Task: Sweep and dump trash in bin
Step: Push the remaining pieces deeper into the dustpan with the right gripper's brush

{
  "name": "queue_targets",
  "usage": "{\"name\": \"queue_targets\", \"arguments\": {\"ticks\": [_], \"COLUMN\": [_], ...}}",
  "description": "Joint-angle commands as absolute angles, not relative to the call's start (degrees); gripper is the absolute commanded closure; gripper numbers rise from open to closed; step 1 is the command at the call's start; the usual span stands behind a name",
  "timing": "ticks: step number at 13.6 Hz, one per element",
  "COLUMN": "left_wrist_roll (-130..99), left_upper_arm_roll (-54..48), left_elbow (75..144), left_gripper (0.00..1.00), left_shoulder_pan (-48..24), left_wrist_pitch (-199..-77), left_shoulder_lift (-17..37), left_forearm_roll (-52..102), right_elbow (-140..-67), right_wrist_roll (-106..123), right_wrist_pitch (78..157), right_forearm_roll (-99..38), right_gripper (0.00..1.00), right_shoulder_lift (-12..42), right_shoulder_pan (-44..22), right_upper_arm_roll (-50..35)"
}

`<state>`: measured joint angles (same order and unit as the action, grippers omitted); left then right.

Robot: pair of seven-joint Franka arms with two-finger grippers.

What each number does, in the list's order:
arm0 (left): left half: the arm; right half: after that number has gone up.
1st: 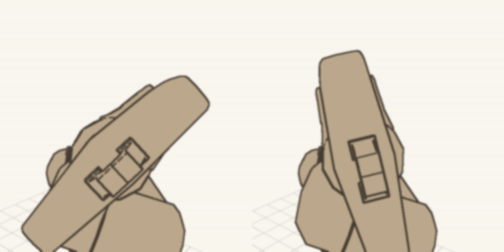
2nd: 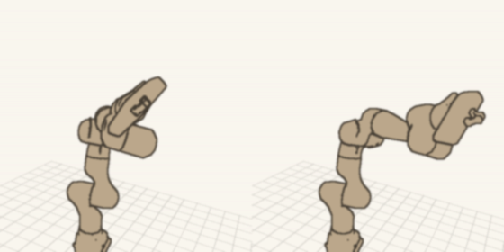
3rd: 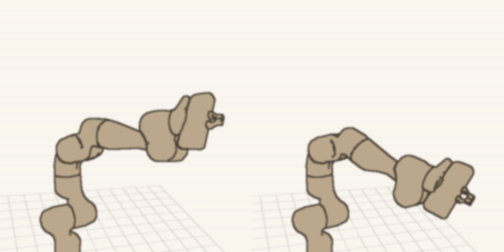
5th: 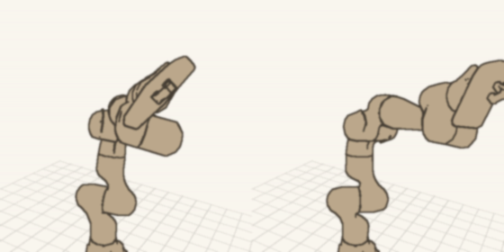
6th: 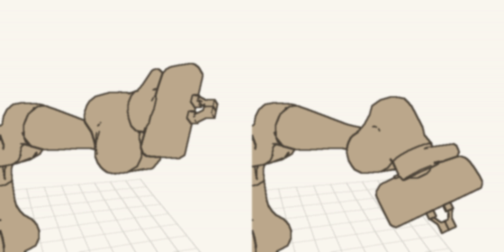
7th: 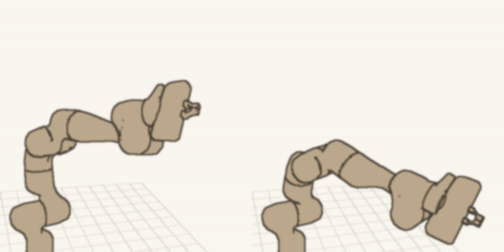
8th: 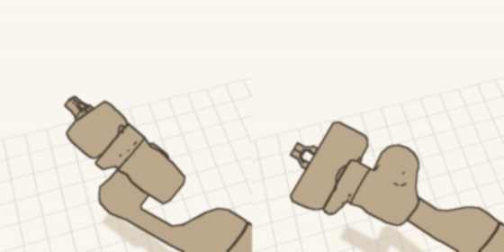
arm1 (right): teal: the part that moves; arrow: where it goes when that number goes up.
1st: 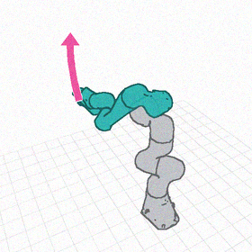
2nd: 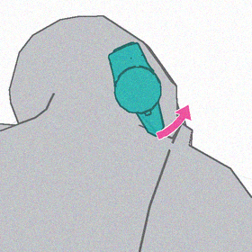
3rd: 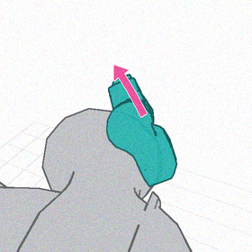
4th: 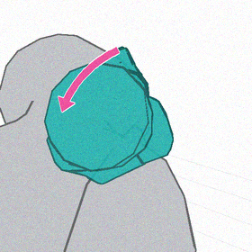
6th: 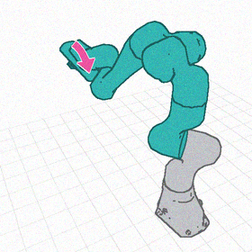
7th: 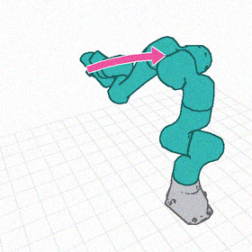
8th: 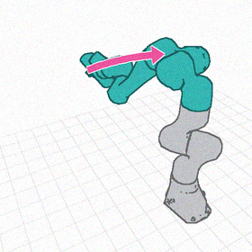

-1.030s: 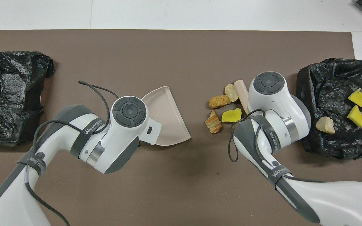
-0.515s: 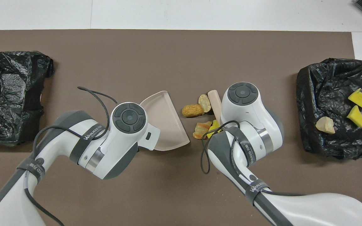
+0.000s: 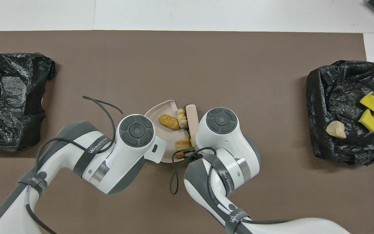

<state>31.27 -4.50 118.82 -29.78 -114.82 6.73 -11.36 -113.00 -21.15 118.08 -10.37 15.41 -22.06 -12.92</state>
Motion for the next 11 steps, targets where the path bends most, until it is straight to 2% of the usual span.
{"name": "queue_targets", "arguments": {"ticks": [1,6,11], "left_wrist_roll": [31.11,31.99,39.19], "left_upper_arm_roll": [-3.96,-3.96,-3.69], "left_elbow": [120.76,120.41,118.48], "left_gripper": [1.0,1.0,1.0], "left_shoulder_pan": [-30.67,-30.24,-29.8], "left_wrist_pitch": [-114.26,-115.22,-114.18], "left_shoulder_lift": [4.83,5.18,6.06], "left_forearm_roll": [-11.07,-11.07,-11.34], "right_elbow": [-113.21,-110.83,-109.42], "right_wrist_roll": [-23.72,-24.26,-23.73], "right_wrist_pitch": [119.09,114.01,104.26], "right_forearm_roll": [-13.8,-14.59,-14.59], "right_gripper": [1.0,1.0,1.0], "right_shoulder_lift": [14.32,12.49,7.83], "right_shoulder_pan": [-23.29,-22.06,-16.8], "right_upper_arm_roll": [-12.92,-12.66,-12.48]}}
